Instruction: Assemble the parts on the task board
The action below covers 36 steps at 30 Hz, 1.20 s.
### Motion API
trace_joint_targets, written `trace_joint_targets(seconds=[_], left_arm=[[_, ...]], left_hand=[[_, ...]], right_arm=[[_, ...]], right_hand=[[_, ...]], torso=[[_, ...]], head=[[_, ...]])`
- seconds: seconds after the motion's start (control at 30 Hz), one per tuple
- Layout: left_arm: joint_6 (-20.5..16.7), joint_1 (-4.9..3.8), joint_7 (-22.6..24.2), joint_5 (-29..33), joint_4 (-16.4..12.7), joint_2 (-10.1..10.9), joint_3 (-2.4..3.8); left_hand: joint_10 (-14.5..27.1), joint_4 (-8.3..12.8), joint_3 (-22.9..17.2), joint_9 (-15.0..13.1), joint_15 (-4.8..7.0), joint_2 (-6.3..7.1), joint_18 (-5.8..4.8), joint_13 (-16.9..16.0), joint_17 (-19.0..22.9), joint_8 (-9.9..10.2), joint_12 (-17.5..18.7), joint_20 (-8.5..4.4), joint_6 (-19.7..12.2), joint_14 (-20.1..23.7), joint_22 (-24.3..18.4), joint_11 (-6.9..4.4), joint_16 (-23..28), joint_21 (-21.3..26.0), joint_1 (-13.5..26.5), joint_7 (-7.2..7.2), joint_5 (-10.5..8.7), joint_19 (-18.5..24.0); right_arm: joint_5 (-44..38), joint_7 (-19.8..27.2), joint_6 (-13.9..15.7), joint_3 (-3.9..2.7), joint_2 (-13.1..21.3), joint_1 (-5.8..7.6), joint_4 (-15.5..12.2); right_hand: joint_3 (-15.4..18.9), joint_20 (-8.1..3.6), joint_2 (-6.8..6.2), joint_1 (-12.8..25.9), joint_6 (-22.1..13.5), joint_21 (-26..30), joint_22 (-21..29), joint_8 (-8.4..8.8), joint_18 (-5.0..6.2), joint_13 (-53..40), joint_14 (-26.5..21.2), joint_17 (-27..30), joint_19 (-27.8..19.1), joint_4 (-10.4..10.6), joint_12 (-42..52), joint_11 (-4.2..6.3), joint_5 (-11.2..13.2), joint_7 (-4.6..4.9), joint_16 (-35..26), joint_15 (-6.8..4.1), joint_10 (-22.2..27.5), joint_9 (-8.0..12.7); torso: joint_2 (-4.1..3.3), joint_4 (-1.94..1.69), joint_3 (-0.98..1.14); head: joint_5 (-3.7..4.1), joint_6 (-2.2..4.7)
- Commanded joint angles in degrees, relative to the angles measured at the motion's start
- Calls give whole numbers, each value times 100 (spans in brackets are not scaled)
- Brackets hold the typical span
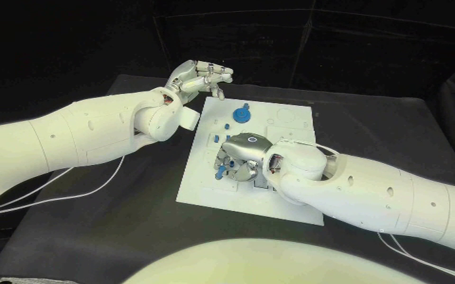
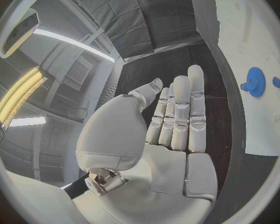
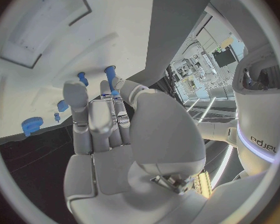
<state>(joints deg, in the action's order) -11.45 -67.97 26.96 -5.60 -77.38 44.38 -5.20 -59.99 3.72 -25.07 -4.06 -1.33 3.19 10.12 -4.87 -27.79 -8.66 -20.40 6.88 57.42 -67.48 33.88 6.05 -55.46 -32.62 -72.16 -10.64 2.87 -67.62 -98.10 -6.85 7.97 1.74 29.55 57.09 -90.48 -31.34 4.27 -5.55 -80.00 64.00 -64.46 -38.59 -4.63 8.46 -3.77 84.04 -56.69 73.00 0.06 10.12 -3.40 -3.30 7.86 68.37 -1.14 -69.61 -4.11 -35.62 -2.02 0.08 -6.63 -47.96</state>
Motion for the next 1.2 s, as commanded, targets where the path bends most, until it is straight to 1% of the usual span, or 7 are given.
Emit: trace_joint_targets(seconds=[0.03, 0.5, 0.63, 0.8, 0.93, 1.1, 1.2], left_arm=[[51, -8, 34, 20, -10, -4, 4], [55, -8, 29, 20, -4, -9, 4], [61, -8, 22, 20, -1, -10, 4], [66, -8, 16, 20, 4, -13, 4], [67, -8, 11, 20, 13, -15, 4], [70, -8, 7, 20, 18, -15, 3], [74, -8, 3, 20, 19, -15, 3]], left_hand=[[44, 20, 10, 7, 0, 4, 29, -7, 10, -31, -21, 5, -37, 25, -6, 15, -31, 24, -14, 10, -10, -49], [44, 20, 10, 7, 0, 4, 29, -7, 10, -31, -21, 5, -37, 25, -6, 15, -31, 24, -14, 10, -10, -49], [44, 20, 10, 7, 0, 4, 29, -7, 10, -31, -21, 5, -37, 25, -6, 15, -31, 24, -14, 10, -10, -49], [44, 20, 10, 7, 0, 4, 29, -7, 10, -31, -21, 5, -37, 25, -6, 15, -31, 24, -14, 10, -10, -49], [44, 20, 10, 7, 0, 4, 29, -7, 10, -31, -21, 5, -37, 25, -6, 15, -31, 24, -14, 10, -10, -49], [44, 20, 10, 7, 0, 4, 29, -7, 10, -31, -21, 5, -37, 25, -6, 15, -31, 24, -14, 10, -10, -49], [44, 20, 10, 7, 0, 4, 29, -7, 10, -31, -21, 5, -37, 25, -6, 15, -31, 24, -14, 10, -10, -49]], right_arm=[[-213, -124, -121, -1, -35, -3, 16], [-350, -133, -101, 4, -155, -18, 16], [-364, -118, -80, 6, -167, -20, 18], [-369, -100, -38, 7, -169, -21, 19], [-358, -80, 85, 8, -161, -21, 17], [-346, -49, 399, 9, -130, -23, -8], [-328, 7, 614, 9, -87, -26, -33]], right_hand=[[-21, 25, 24, 34, 19, -37, -4, -18, 2, -3, 86, 1, 8, -1, -43, -30, -19, 13, 33, -15, -7, -6], [-8, 38, -28, 112, -27, -37, 6, 14, 3, 2, 81, 19, -5, -27, -98, -46, -20, 27, 29, -2, 29, 4], [78, 71, -138, 287, -167, -31, 22, 84, 1, 19, 82, -12, -25, 5, -222, -104, -107, 76, 58, 46, 192, 26], [238, 108, -277, 465, -255, -19, 52, 92, 8, 12, 80, -34, -47, 46, -291, -145, -261, 108, 84, 81, 280, 27], [481, 155, -433, 638, -421, 81, 236, 108, 33, 19, 59, -4, -135, 93, -382, -217, -396, 168, 77, 140, 512, 38], [920, 225, -479, 703, -812, 356, 697, 107, 108, -3, -86, 278, -369, 110, -402, -300, -509, 234, -101, 215, 926, 40], [1346, 287, -522, 770, -1014, 555, 1027, 94, 149, -22, -192, 461, -531, 170, -314, -353, -823, 311, -199, 261, 1111, 33]], torso=[[0, 5, 2], [-1, 1, -1], [4, 5, -2], [0, 3, 0], [5, 3, 3], [0, 4, 4], [3, 7, 7]], head=[[-10, -6], [-19, -3], [-24, -8], [-26, -11], [-26, -7], [-22, 4], [-21, 8]])
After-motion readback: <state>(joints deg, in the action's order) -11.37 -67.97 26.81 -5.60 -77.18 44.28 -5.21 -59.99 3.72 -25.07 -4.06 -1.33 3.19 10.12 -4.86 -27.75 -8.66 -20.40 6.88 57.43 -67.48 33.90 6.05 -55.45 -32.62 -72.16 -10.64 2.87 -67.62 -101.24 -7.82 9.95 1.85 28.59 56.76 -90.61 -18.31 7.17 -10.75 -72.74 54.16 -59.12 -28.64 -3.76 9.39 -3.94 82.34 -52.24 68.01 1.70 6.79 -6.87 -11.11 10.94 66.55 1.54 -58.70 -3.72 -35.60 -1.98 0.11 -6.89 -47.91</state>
